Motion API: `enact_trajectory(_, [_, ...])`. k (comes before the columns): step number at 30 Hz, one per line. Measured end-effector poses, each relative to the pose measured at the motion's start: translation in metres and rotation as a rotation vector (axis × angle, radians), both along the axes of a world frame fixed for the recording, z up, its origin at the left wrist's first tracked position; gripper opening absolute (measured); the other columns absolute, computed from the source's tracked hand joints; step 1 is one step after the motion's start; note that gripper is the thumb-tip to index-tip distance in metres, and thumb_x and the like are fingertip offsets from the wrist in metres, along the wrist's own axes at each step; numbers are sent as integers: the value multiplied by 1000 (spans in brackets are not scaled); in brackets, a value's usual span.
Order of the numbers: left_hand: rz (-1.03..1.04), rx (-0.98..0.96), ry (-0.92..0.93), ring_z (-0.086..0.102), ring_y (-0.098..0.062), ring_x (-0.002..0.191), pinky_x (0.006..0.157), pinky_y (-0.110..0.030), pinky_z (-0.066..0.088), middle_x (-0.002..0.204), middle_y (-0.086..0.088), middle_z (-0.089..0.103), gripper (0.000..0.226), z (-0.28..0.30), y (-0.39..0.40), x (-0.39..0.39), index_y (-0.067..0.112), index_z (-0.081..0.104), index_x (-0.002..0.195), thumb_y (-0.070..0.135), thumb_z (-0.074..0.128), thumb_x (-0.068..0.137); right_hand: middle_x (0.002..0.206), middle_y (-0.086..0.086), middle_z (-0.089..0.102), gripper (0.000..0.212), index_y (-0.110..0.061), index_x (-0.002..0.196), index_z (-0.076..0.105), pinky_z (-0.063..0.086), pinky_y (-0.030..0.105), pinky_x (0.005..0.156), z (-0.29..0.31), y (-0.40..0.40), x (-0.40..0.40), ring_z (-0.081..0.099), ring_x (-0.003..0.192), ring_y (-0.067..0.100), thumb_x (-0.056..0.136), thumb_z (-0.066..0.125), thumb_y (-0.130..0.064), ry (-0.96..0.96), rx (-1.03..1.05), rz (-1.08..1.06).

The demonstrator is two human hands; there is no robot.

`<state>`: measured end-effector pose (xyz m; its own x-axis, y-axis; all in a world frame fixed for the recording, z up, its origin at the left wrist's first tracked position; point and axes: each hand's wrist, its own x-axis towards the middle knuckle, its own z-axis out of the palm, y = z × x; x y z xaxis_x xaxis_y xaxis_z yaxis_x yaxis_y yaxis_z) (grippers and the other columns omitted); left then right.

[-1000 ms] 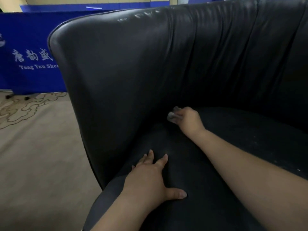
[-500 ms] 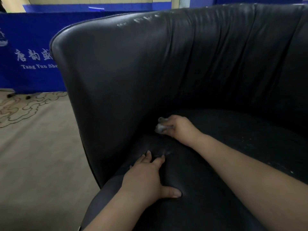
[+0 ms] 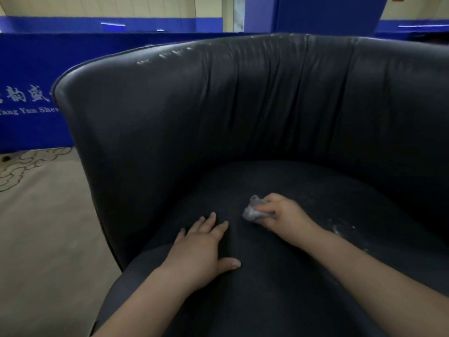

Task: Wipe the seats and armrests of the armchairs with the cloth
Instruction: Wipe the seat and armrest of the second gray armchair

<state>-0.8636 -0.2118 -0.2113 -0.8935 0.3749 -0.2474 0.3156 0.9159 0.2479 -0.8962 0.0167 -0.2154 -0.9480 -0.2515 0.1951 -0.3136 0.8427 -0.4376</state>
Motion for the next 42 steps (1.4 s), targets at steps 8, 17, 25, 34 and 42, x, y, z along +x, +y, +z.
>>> enact_trajectory(8, [-141,17,8,-9,-14,148,121,-40,1,161,11,-11,82,-1,54,7,39,3,153,66,46,88,73,1,63,9,-13,78,74,39,20,60,23,98,23,57,67,11,84,69,-17,249,-207,-427])
enact_trajectory(17, [-139,-84,-125,-10,-20,149,118,-50,6,161,7,-15,93,9,96,-20,43,-1,152,66,57,82,98,-2,55,15,-13,100,74,31,7,70,-1,145,7,53,93,13,86,68,-13,148,-265,-470])
enact_trajectory(25, [-143,-76,-141,-13,-18,148,118,-49,4,160,8,-18,95,-1,96,-25,47,-4,150,66,59,80,121,14,56,27,-16,117,67,31,15,78,-9,133,-28,53,111,27,90,62,-18,48,-183,-378])
enact_trajectory(34, [-142,-88,-166,-11,-18,148,120,-49,10,161,8,-16,96,2,99,-28,47,0,150,65,62,79,120,11,57,26,-13,115,68,33,10,78,-9,107,-38,54,113,25,90,61,-17,-45,-195,-266])
enact_trajectory(42, [-144,-122,-163,-9,-20,149,120,-49,13,161,5,-16,96,4,102,-29,45,0,151,63,62,80,115,9,56,27,-13,115,68,35,7,85,-9,93,-24,54,108,22,88,64,-14,-73,-184,-171])
